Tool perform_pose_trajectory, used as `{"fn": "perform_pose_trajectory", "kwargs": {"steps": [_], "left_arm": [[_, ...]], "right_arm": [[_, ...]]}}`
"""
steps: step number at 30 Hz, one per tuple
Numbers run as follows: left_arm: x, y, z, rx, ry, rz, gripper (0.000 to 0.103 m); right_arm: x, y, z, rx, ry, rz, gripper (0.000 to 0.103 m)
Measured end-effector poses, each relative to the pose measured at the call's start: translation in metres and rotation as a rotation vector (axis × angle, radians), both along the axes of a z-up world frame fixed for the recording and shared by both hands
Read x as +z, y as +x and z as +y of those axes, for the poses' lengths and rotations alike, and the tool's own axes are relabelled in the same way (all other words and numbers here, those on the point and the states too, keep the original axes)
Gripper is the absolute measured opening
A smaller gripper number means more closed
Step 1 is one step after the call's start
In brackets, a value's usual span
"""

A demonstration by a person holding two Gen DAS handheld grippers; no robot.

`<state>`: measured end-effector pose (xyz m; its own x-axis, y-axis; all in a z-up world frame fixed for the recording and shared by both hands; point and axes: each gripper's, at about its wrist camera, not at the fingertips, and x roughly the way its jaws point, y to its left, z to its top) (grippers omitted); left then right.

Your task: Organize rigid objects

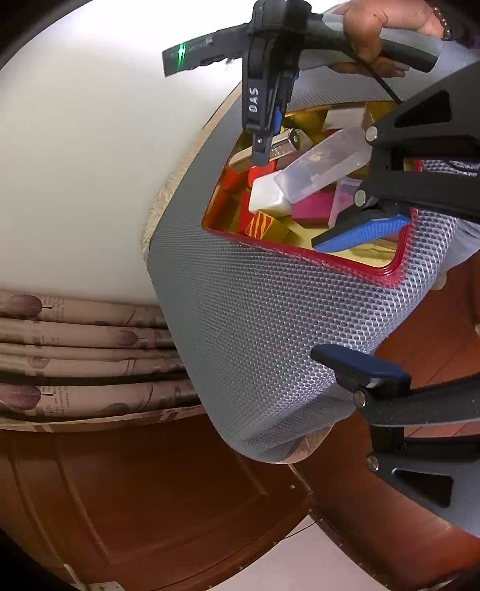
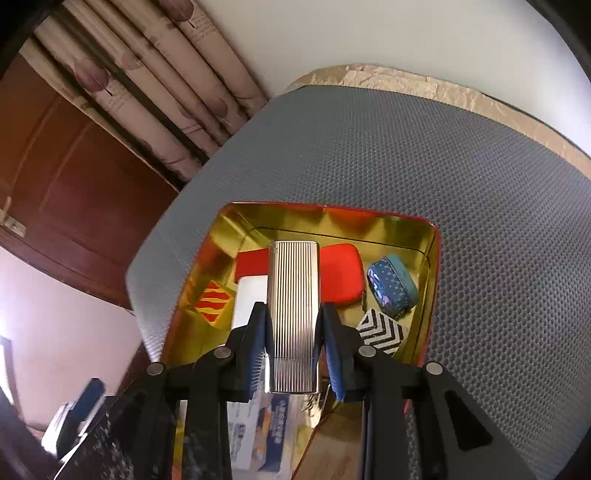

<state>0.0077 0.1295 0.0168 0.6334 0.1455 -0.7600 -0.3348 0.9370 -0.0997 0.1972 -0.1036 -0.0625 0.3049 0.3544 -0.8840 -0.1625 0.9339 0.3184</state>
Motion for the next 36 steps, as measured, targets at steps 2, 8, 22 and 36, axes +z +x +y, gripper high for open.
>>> {"fn": "perform_pose_trajectory", "kwargs": {"steps": [2,8,22,36], "left_arm": [[0.0,-0.001,-0.002,0.0,0.015,0.0,0.053],[0.0,-0.002,-0.003,0.02,0.021,0.002,0.053],[0.028,-0.029,-0.023,-0.002,0.124,-0.156,0.053],[0.048,-0.066,-0.065,-0.088,0.152,-0.257,0.056]], "right_arm": [[-0.002,0.0,0.008,0.01,-0.042,-0.013,0.028],[0.019,-0.011,0.024,0.017,-0.141,-0.127,0.031],[0.102,-0.117,0.023,-0.06,-0.334,-0.502,0.084],[0.137,-0.197,0.005,-0.145,-0.432,-0.634,0.1]]}}
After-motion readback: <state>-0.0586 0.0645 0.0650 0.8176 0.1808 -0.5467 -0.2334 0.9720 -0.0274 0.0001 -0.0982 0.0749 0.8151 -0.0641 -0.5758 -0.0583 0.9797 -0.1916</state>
